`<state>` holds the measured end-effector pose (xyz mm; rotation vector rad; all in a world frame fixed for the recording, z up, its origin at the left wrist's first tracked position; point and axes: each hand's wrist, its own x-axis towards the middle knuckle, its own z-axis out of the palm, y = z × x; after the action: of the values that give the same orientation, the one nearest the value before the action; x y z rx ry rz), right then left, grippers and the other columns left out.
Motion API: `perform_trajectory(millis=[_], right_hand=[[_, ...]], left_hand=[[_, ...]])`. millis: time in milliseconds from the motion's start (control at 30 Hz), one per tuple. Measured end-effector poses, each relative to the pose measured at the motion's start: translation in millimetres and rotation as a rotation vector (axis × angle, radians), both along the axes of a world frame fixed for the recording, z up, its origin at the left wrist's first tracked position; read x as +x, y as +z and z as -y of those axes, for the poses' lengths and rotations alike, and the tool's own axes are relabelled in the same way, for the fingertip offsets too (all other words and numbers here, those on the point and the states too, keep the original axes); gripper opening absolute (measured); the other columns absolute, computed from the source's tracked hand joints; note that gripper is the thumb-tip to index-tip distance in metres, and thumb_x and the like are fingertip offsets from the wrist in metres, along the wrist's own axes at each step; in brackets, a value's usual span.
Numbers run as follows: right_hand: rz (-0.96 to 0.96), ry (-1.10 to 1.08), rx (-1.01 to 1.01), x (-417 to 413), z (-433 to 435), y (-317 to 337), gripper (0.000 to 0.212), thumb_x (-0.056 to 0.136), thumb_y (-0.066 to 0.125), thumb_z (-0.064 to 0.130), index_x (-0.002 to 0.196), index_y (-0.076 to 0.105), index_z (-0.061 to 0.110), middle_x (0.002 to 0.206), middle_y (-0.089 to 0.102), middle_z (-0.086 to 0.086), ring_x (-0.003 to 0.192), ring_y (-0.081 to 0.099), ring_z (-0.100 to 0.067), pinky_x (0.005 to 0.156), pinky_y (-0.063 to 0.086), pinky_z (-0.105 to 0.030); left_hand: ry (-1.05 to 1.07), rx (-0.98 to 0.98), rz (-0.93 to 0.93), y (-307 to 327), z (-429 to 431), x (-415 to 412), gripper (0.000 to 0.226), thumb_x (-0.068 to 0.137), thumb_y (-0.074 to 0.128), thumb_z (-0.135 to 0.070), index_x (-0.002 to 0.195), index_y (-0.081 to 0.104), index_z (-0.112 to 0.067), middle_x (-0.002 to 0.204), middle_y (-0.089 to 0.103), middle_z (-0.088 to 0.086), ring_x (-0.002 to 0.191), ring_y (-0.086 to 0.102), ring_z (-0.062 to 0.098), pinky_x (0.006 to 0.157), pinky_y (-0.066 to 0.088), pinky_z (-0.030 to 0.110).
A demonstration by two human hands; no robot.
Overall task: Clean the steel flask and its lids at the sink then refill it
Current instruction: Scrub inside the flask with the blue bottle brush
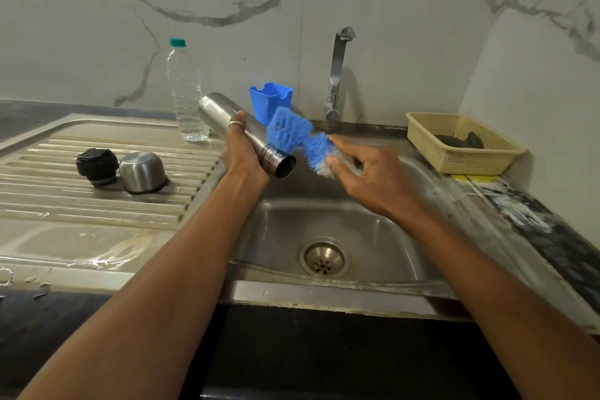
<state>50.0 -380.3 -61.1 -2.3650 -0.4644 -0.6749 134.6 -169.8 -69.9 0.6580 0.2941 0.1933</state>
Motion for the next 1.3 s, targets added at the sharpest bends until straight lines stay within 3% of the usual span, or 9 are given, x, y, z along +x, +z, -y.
perform_trajectory(millis=[67,200,400,567,700,800,967,1100,1300], right_hand=[[-0.004,-0.035,0.004,2.5,3.5,-1.1,0.046,0.097,0.062,0.043,0.142,0.058,0.032,0.121,0.074,0.002,0.105,0.07,-0.016,0.091,0.057,-0.041],[0.018,0.024,-0.015,-0.4,4.3,-1.2,0.046,0.096,0.063,0.043,0.141,0.059,0.033,0.11,0.077,0.0,0.087,0.07,-0.016,0.082,0.058,-0.041],[0.05,-0.016,-0.032,3.8,8.9,-3.1,0.048,0.096,0.06,0.047,0.142,0.057,0.033,0.116,0.076,0.003,0.097,0.072,-0.014,0.086,0.059,-0.041],[0.048,-0.032,-0.017,5.3,6.4,-1.2,0.048,0.096,0.061,0.046,0.142,0.058,0.032,0.117,0.075,0.005,0.094,0.07,-0.011,0.085,0.057,-0.036],[0.038,0.027,-0.009,3.2,8.4,-1.5,0.047,0.095,0.065,0.043,0.14,0.059,0.033,0.111,0.077,0.004,0.085,0.069,-0.011,0.08,0.058,-0.036],[0.023,-0.004,-0.011,5.0,6.7,-1.1,0.047,0.096,0.063,0.045,0.141,0.058,0.034,0.123,0.073,0.006,0.103,0.069,-0.011,0.091,0.057,-0.035],[0.036,0.009,-0.027,1.0,8.2,-1.8,0.046,0.097,0.063,0.042,0.142,0.056,0.035,0.119,0.075,0.002,0.099,0.07,-0.016,0.088,0.057,-0.038],[0.036,-0.012,-0.002,5.2,3.8,-3.6,0.047,0.096,0.061,0.045,0.142,0.057,0.035,0.117,0.075,0.003,0.1,0.07,-0.015,0.089,0.057,-0.041],[0.06,0.025,0.02,3.6,7.9,-3.3,0.046,0.097,0.063,0.043,0.142,0.057,0.035,0.114,0.076,0.004,0.093,0.071,-0.013,0.084,0.058,-0.037]], left_hand=[[0.035,0.021,-0.02,1.8,0.8,-1.2,0.048,0.082,0.077,-0.037,0.119,0.065,-0.008,0.106,0.077,0.013,0.085,0.077,0.032,0.076,0.062,0.054],[0.02,0.021,-0.023,4.8,2.2,-3.9,0.042,0.085,0.072,-0.038,0.114,0.066,-0.009,0.102,0.077,0.011,0.083,0.077,0.032,0.068,0.063,0.048],[0.033,0.032,-0.038,1.7,0.1,-0.1,0.046,0.086,0.062,-0.046,0.117,0.073,-0.013,0.104,0.078,0.009,0.086,0.077,0.029,0.079,0.062,0.048],[0.01,0.019,-0.035,1.5,0.6,0.3,0.05,0.085,0.066,-0.047,0.121,0.068,-0.012,0.101,0.077,0.009,0.084,0.077,0.03,0.072,0.062,0.043],[-0.006,0.013,0.012,0.7,0.8,0.2,0.063,0.077,0.08,-0.049,0.124,0.064,-0.011,0.109,0.076,0.012,0.091,0.076,0.035,0.08,0.06,0.054],[-0.004,0.016,0.017,0.0,0.4,-0.7,0.064,0.076,0.084,-0.044,0.125,0.061,-0.01,0.11,0.076,0.014,0.093,0.076,0.037,0.084,0.059,0.06],[0.058,0.044,-0.021,4.4,2.5,-3.0,0.041,0.086,0.076,-0.037,0.111,0.063,-0.008,0.096,0.077,0.012,0.08,0.077,0.031,0.076,0.063,0.053],[0.049,0.051,-0.035,5.6,2.0,-5.1,0.04,0.085,0.073,-0.039,0.112,0.065,-0.009,0.091,0.076,0.01,0.076,0.077,0.029,0.071,0.063,0.047],[0.054,-0.007,0.002,6.2,1.9,-3.9,0.052,0.092,0.054,-0.048,0.124,0.067,-0.01,0.104,0.077,0.011,0.092,0.076,0.032,0.085,0.061,0.052]])
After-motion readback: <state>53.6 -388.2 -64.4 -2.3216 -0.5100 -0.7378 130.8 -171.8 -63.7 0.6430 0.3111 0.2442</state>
